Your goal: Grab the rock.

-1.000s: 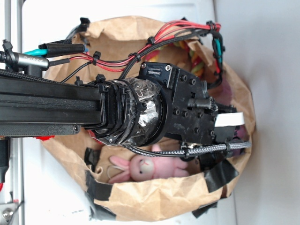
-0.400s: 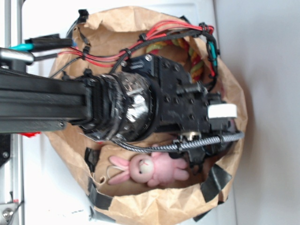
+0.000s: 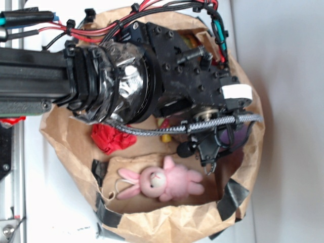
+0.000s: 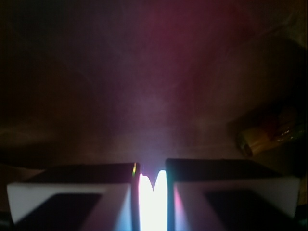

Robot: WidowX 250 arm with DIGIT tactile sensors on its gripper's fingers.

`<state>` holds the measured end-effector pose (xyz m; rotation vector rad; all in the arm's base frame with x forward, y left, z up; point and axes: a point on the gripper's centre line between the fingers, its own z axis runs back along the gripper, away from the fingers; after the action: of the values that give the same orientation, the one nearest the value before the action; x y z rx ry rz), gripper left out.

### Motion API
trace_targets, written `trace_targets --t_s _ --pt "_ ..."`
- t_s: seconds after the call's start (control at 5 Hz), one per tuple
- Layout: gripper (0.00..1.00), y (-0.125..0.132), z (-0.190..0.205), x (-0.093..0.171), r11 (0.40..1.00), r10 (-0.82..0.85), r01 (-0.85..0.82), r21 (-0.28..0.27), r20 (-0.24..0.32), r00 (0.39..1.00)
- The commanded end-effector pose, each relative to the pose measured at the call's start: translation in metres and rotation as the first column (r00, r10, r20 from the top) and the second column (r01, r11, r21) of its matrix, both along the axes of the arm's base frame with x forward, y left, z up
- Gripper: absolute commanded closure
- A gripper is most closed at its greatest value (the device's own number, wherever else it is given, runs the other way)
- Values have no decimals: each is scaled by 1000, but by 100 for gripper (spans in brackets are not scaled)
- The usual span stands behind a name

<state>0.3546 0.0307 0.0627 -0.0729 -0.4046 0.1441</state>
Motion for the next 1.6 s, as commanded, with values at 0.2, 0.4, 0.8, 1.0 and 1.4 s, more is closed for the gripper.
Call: trace_targets --t_s 0.2,0.4,0.8,1.0,1.4 --pt "0 13 23 10 999 -11 8 53 50 999" --pt "0 12 15 4 995 -41 37 89 37 998" --pt "0 10 2 -4 987 -78 74 141 24 997" --pt "0 3 -2 -10 982 -109 104 156 22 994" --pt "0 -4 1 -19 977 -154 153 150 -5 988"
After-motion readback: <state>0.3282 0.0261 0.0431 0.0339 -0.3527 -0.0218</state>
